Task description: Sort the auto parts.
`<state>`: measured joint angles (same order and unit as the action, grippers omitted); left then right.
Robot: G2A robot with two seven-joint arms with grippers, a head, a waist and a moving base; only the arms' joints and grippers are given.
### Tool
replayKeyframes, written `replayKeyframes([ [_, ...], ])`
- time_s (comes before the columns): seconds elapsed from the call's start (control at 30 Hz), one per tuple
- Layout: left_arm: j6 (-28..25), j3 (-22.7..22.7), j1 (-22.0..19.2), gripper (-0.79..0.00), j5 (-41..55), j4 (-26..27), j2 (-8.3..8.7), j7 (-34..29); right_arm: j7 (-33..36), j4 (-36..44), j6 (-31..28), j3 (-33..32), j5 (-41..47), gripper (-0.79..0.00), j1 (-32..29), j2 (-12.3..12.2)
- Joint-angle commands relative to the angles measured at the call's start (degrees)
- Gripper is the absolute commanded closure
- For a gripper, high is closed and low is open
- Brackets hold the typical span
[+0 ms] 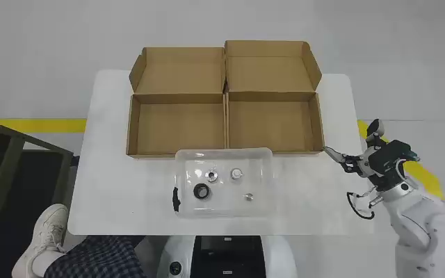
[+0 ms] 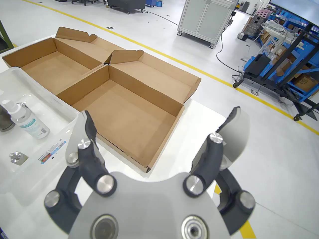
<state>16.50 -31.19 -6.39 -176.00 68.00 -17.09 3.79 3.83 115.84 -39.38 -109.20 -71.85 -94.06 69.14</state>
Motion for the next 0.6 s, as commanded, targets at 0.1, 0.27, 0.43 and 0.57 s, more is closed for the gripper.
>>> replayKeyframes([
  [0.1,0.00,0.00,0.00,-0.785,0.00,0.00,0.00,0.00,0.00,0.00,0.00,0.00,0.00,-0.785,0.00,0.00],
  [0.27,0.00,0.00,0.00,-0.785,0.00,0.00,0.00,0.00,0.00,0.00,0.00,0.00,0.00,-0.785,0.00,0.00],
  [0.43,0.00,0.00,0.00,-0.785,0.00,0.00,0.00,0.00,2.43,-1.24,-1.04,2.62,0.53,-0.785,1.19,-0.24],
  [0.57,0.00,0.00,0.00,-0.785,0.00,0.00,0.00,0.00,5.08,-2.22,-2.75,4.57,1.70,-0.785,3.02,-0.56],
])
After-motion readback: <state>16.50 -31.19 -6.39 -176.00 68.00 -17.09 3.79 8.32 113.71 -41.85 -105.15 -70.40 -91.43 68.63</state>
